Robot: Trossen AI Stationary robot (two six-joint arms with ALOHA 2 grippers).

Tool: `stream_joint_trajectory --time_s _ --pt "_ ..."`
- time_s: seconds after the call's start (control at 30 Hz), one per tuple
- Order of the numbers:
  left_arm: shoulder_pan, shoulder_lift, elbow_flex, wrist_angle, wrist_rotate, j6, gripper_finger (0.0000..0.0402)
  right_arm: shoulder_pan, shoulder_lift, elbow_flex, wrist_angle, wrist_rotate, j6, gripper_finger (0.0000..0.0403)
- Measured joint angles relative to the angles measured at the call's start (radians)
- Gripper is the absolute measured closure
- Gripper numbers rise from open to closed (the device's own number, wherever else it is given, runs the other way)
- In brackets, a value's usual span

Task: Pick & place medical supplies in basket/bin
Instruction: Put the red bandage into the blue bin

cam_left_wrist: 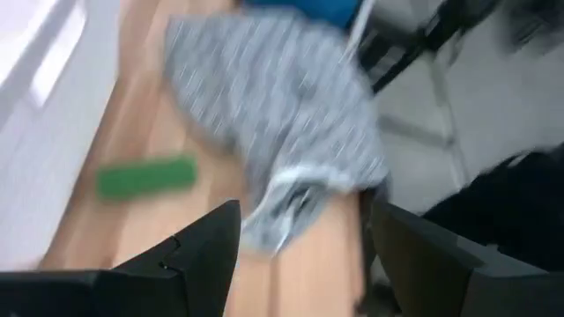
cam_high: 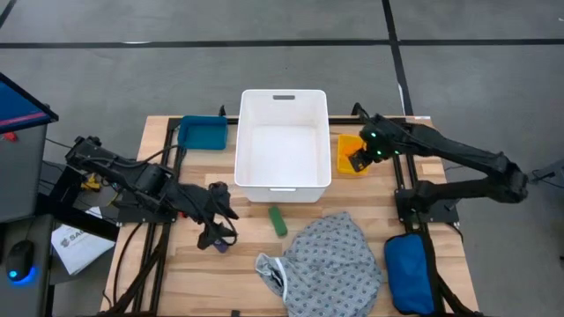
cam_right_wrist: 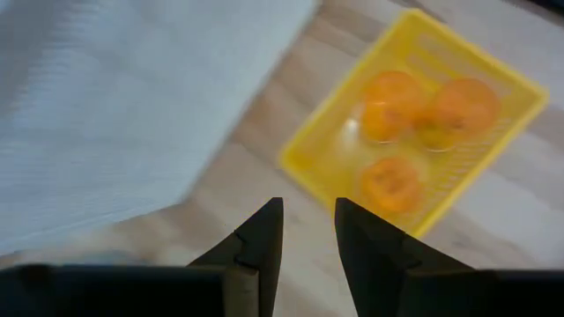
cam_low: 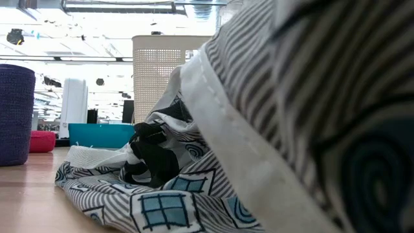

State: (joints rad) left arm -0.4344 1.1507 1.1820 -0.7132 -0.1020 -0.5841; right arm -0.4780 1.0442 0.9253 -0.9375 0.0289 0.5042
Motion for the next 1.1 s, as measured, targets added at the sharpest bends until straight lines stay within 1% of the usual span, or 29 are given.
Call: stream_joint_trajectory --time_s 0.1,0.17,0.2,0.27,0.33,0.37,0.4,0.53,0.6,0.67,0.77,0.83,0.93,1.0,1.1 --pt "-0.022 0.000 0.000 -0.140 0.014 -0.034 0.0156 0.074 -0.080 0.000 0.007 -0.007 0.088 0.0300" --pt "-0.027 0.000 0.000 -0.243 0.018 -0.125 0.0156 0.137 -0.132 0.000 0.017 -0.006 0.154 0.0300" --pt "-0.025 0.000 0.000 -0.302 0.020 -0.195 0.0156 0.171 -0.156 0.000 0.027 -0.006 0.188 0.0300" --pt "-0.013 0.000 0.000 -0.441 0.015 -0.384 0.0156 0.238 -0.199 0.000 0.069 -0.001 0.247 0.0300" --pt "0.013 0.000 0.000 -0.595 0.015 -0.576 0.0156 0.303 -0.230 0.000 0.108 0.030 0.294 0.0300" --pt "0.027 -0.001 0.000 -0.655 0.015 -0.642 0.0156 0.334 -0.239 0.000 0.128 0.056 0.311 0.0300" --pt "0.042 -0.002 0.000 -0.698 0.017 -0.670 0.0156 0.361 -0.246 0.000 0.143 0.081 0.327 0.0300" --pt "0.111 -0.005 -0.005 -0.717 0.033 -0.603 0.0156 0.447 -0.246 0.001 0.186 0.176 0.342 0.0298" --pt "0.160 -0.003 -0.037 -0.713 0.083 -0.555 0.0156 0.468 -0.237 0.001 0.186 0.201 0.359 0.0288" --pt "0.205 0.005 -0.087 -0.713 0.128 -0.501 0.0156 0.482 -0.230 0.001 0.185 0.206 0.377 0.0269" --pt "0.247 0.003 -0.180 -0.720 0.183 -0.451 0.0154 0.510 -0.223 0.001 0.201 0.208 0.405 0.0229" --pt "0.271 0.005 -0.242 -0.709 0.201 -0.423 0.0149 0.531 -0.219 0.001 0.209 0.208 0.414 0.0201" --pt "0.311 0.004 -0.328 -0.658 0.200 -0.400 0.0141 0.565 -0.219 0.001 0.245 0.209 0.436 0.0164" --pt "0.335 0.002 -0.378 -0.614 0.200 -0.389 0.0139 0.585 -0.217 0.001 0.248 0.215 0.448 0.0149" --pt "0.357 0.002 -0.442 -0.517 0.187 -0.389 0.0138 0.618 -0.219 0.001 0.254 0.243 0.478 0.0143"
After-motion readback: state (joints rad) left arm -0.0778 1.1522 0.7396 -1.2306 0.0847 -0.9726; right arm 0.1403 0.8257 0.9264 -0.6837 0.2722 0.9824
